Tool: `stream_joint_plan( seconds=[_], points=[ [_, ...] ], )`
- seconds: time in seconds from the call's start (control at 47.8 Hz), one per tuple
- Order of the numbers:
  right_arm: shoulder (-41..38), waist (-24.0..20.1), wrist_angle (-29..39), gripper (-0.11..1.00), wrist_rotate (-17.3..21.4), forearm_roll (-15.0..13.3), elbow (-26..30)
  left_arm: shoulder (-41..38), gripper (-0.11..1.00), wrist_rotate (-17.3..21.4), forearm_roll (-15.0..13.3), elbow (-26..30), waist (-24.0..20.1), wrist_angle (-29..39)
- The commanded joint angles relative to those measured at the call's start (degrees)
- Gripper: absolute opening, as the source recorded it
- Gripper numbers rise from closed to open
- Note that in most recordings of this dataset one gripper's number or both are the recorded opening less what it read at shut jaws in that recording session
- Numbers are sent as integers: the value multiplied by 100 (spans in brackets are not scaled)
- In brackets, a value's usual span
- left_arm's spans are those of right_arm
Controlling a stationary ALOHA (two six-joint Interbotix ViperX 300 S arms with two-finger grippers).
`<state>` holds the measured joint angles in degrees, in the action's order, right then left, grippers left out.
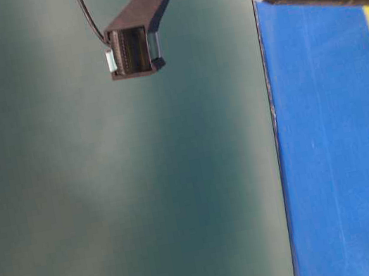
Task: Fold the yellow towel.
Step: 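Pull both held corners toward the near edge, folding the towel in half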
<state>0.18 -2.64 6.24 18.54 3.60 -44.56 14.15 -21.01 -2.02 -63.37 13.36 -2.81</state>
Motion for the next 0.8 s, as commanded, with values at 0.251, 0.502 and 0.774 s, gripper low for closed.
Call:
stream_joint_plan(
  seconds=[0.251, 0.502, 0.774],
  points=[
    [35, -475, -193, 3, 176, 18, 105, -229, 1, -220, 0, 369, 773, -9],
    [26, -492, -264, 3, 185, 18, 123, -281, 1, -237, 0, 422, 782, 0],
    [53, -598, -211, 39, 167, 0, 255, -202, 36, -264, 0, 431, 782, 0]
  ],
)
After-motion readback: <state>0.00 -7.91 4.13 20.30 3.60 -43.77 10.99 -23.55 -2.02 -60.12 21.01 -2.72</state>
